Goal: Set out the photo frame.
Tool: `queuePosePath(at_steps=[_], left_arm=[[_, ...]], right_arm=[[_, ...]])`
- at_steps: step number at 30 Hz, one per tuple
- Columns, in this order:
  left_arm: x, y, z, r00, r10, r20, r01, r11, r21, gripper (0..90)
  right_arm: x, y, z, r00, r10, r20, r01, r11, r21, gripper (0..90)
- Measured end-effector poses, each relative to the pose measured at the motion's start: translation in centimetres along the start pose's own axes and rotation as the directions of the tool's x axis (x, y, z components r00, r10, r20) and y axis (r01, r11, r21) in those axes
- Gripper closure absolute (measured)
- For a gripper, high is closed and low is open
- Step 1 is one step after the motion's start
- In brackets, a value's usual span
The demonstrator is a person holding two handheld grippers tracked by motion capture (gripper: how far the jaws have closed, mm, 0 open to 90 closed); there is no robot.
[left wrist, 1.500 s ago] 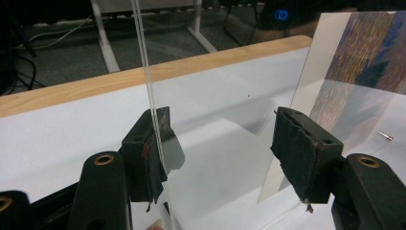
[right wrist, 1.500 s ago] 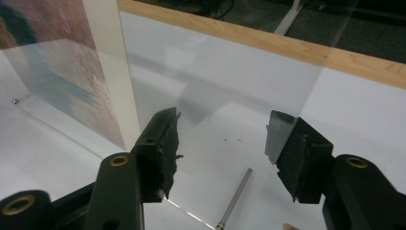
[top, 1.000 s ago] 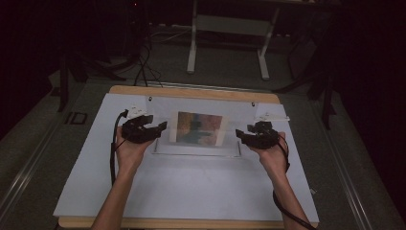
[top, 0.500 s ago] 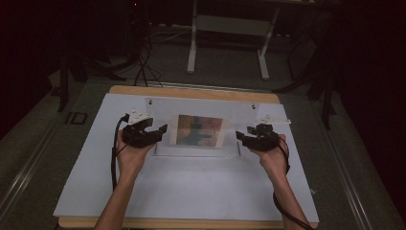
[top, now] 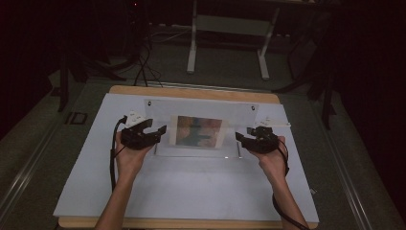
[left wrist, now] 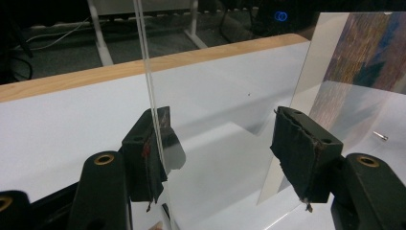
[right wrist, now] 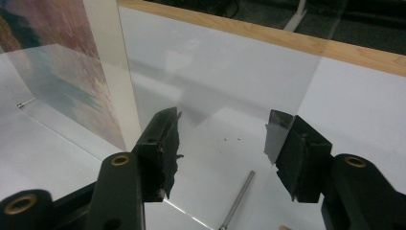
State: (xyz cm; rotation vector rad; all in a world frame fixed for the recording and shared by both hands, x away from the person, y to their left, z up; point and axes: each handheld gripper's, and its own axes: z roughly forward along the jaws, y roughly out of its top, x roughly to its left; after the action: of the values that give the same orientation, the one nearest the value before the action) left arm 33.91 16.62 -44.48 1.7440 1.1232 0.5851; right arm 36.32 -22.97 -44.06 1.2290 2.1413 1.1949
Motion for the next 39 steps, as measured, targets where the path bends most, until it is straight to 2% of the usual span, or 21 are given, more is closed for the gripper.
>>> queuePosePath(at_steps=[6,8,10,12,17,20,26,30,35,39], left_arm=[[0.0,-0.2,0.0,1.0000,-0.006,0.000,0.006,0.9999,-0.015,38.2],[-0.1,-0.3,0.0,1.0000,-0.007,-0.001,0.007,0.9998,-0.017,38.0],[-0.1,-0.3,0.0,1.0000,-0.009,-0.001,0.009,0.9997,-0.022,37.8],[0.0,-0.4,0.2,0.9998,-0.019,0.011,0.019,0.9996,-0.022,34.5],[0.1,-0.7,0.2,0.9998,-0.012,0.018,0.013,0.9998,-0.014,32.8],[0.7,-1.0,-0.2,0.9992,-0.035,0.020,0.036,0.9991,-0.025,32.8],[1.3,-1.2,-0.8,0.9983,-0.055,0.019,0.056,0.9977,-0.038,32.8],[1.9,-1.3,-1.5,0.9969,-0.076,0.019,0.077,0.9962,-0.042,33.2],[2.3,-1.4,-1.9,0.9959,-0.086,0.025,0.087,0.9954,-0.039,34.4],[2.4,-1.4,-2.4,0.9972,-0.073,0.013,0.073,0.9965,-0.039,34.5]], right_arm=[[-0.2,-0.2,0.1,1.0000,0.000,-0.010,-0.001,1.000,-0.017,44.3],[-0.2,-0.6,0.1,0.9995,0.030,-0.012,-0.030,0.999,-0.037,43.2],[-0.2,-0.6,0.1,0.9992,0.037,-0.012,-0.037,0.999,-0.036,42.9],[-0.1,-0.5,0.1,0.9995,0.031,-0.001,-0.031,0.999,-0.032,40.2],[-0.2,-0.7,0.1,0.9995,0.031,0.004,-0.031,0.999,-0.040,37.9],[-0.2,-0.8,0.1,0.9994,0.034,0.008,-0.033,0.998,-0.047,36.4],[-0.3,-1.1,0.1,0.9992,0.039,0.012,-0.038,0.998,-0.041,36.1],[-0.4,-1.2,-0.6,0.9990,0.045,0.000,-0.045,0.998,-0.050,35.1],[-0.7,-1.5,-1.0,0.9987,0.051,-0.006,-0.051,0.998,-0.043,34.8],[-1.2,-1.8,-1.3,0.9981,0.061,-0.002,-0.061,0.997,-0.039,34.4]])
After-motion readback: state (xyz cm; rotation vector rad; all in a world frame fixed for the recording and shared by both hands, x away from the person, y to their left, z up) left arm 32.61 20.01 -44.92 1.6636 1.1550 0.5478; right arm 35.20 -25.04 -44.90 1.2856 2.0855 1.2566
